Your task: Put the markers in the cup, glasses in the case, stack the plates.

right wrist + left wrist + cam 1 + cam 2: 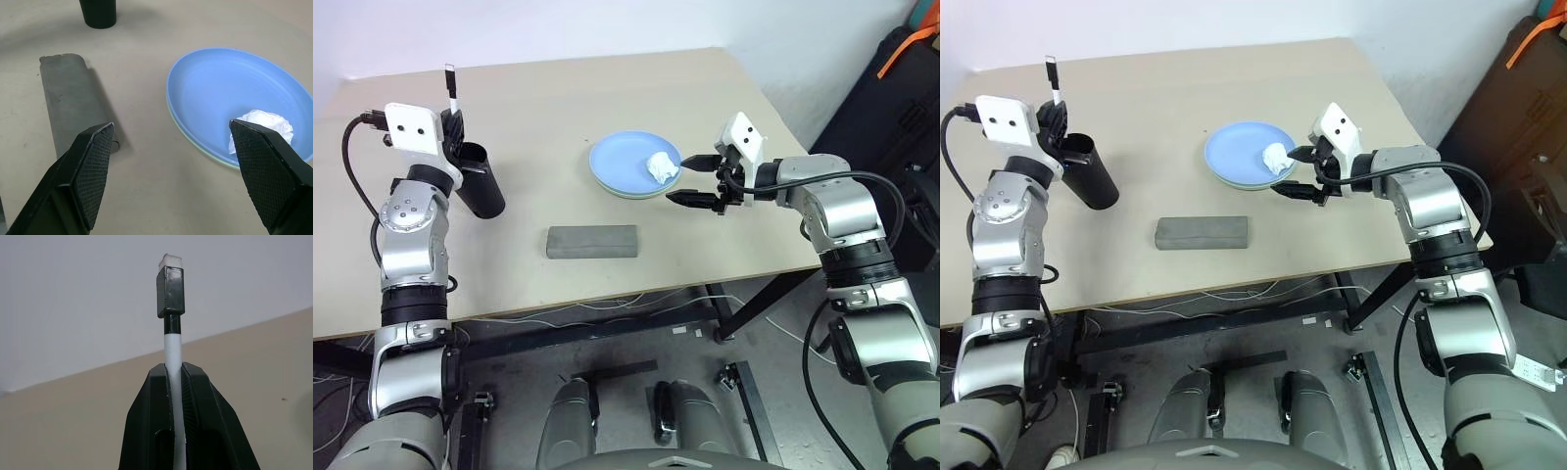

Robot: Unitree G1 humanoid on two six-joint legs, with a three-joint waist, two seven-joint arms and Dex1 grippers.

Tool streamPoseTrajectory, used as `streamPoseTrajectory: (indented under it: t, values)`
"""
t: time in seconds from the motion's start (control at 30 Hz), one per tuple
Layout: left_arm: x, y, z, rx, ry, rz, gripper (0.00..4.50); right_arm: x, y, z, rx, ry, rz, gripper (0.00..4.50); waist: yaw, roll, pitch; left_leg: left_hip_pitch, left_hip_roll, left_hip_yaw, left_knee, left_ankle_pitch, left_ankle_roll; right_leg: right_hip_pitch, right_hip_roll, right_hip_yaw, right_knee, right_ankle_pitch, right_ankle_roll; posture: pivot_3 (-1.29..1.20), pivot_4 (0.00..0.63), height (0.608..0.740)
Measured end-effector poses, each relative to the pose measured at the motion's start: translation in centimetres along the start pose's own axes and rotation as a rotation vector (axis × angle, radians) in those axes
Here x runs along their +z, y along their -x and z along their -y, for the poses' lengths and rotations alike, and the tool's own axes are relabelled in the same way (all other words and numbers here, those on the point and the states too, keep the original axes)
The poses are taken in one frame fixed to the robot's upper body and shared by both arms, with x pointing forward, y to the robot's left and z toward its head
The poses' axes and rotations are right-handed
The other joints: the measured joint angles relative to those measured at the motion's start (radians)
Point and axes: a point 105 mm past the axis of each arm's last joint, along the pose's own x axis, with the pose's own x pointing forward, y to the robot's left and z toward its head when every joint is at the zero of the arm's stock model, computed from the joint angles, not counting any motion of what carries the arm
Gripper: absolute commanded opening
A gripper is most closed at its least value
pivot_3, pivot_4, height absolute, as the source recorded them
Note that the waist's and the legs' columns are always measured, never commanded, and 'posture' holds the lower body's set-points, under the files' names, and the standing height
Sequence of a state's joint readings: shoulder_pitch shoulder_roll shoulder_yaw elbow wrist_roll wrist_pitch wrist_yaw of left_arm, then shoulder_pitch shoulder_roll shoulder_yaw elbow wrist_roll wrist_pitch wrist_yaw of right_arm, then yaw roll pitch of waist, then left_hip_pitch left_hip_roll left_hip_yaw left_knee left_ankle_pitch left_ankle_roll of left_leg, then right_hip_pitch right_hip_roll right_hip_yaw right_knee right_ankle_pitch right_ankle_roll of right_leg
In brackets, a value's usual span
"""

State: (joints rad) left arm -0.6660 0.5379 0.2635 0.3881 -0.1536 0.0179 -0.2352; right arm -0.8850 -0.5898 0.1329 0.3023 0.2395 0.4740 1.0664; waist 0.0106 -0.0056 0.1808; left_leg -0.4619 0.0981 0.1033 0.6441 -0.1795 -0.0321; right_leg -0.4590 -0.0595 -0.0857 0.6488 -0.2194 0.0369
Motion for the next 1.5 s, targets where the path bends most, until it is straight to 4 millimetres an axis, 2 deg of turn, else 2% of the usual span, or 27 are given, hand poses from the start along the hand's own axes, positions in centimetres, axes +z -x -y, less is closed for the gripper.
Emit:
streamPoseTrajectory:
  t: [0.27,0.7,0.9,1.03,1.23,1.37,1.5]
  values:
    - [-1.8,1.0,0.7,-0.037,-0.020,-0.093,0.01,-0.4,0.4,0.1,-0.009,0.013,-0.010,3.99,0.000,0.000,0.000,0.000,0.000,0.000,0.000,0.000,0.000,0.000,0.000,0.000,0.000,0.000,0.000,0.00,0.150,0.738]
    - [-0.8,1.4,0.5,-0.037,-0.006,-0.086,4.47,-1.0,0.4,-0.2,-0.006,0.022,-0.012,3.99,-0.001,0.000,0.000,0.000,0.000,0.000,0.000,0.000,0.000,0.000,0.000,0.000,0.000,0.000,0.000,0.00,0.150,0.738]
    - [0.9,2.5,1.5,-0.130,0.016,-0.040,4.47,-0.7,0.4,-0.4,0.012,0.024,0.002,3.99,-0.001,0.000,0.000,0.000,0.001,0.000,0.000,0.000,0.000,0.000,0.000,0.000,0.000,0.000,0.000,0.00,0.150,0.738]
    - [2.0,4.7,2.6,-0.301,0.042,-0.024,4.47,-0.2,1.0,-0.6,0.046,0.002,0.047,3.99,-0.002,0.000,0.000,0.000,0.001,0.000,0.000,0.000,0.000,0.000,0.000,0.000,0.000,0.000,-0.001,0.00,0.150,0.738]
    - [2.6,8.9,3.8,-0.563,0.067,-0.036,4.47,0.4,1.6,-1.0,0.109,-0.019,0.095,3.99,-0.004,0.001,0.001,0.000,0.001,0.000,0.000,-0.002,-0.003,-0.001,0.000,0.000,-0.001,-0.004,-0.001,0.00,0.150,0.738]
    - [2.3,10.4,3.5,-0.649,0.061,-0.063,4.47,0.6,1.7,-1.4,0.149,-0.037,0.112,3.99,-0.002,0.001,0.001,0.001,0.001,0.000,0.000,-0.002,-0.003,-0.001,0.000,0.000,-0.001,-0.004,-0.001,0.00,0.150,0.738]
    - [2.3,11.6,3.4,-0.730,0.171,-0.062,4.47,0.3,1.7,-2.0,0.199,-0.081,0.119,3.99,-0.001,0.001,0.001,0.000,0.001,0.000,0.000,-0.002,-0.003,-0.001,-0.001,0.000,-0.003,-0.004,-0.002,0.00,0.150,0.738]
